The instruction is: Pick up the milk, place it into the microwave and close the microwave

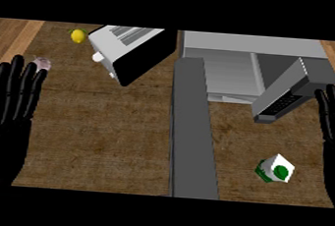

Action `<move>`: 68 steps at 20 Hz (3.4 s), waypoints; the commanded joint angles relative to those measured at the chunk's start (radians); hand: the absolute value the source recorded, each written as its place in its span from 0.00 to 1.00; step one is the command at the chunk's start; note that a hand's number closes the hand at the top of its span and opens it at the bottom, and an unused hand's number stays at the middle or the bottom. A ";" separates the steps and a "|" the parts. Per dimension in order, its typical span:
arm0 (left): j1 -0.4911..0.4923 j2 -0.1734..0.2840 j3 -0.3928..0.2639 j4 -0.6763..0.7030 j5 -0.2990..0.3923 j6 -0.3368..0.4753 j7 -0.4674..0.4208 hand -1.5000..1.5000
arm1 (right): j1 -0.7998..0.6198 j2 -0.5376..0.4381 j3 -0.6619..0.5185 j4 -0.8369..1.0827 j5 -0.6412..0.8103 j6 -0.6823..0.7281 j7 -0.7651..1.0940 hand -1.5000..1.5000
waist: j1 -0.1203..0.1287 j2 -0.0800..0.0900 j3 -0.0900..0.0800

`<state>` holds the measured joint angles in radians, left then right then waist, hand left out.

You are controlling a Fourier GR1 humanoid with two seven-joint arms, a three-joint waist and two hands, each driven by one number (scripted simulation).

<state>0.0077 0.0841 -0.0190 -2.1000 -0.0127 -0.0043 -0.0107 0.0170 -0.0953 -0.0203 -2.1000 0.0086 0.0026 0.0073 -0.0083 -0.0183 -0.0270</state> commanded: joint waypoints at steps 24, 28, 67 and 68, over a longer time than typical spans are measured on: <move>0.156 -0.058 -0.009 0.010 0.047 -0.034 -0.018 0.00 | 0.188 0.074 -0.113 0.009 -0.014 -0.047 0.018 0.00 | 0.007 0.017 0.027; 0.265 -0.076 -0.096 -0.136 0.008 -0.030 0.024 0.00 | 0.175 0.056 -0.199 0.220 -0.078 -0.018 -0.136 0.00 | 0.011 0.017 0.027; 0.324 -0.069 -0.123 -0.194 0.003 -0.031 0.041 0.00 | -0.181 -0.097 -0.367 1.673 -0.034 0.087 -1.109 0.00 | 0.017 0.020 0.028; 0.456 -0.084 -0.221 -0.249 -0.064 -0.004 -0.017 0.00 | -0.162 -0.132 -0.379 1.716 -0.033 0.132 -1.137 0.00 | 0.024 0.020 0.029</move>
<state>0.3941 0.0094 -0.1826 -2.3193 -0.0346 -0.0321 -0.0005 -0.1037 -0.1858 -0.3915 -0.5568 -0.0512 0.1123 -1.0027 0.0099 -0.0019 -0.0050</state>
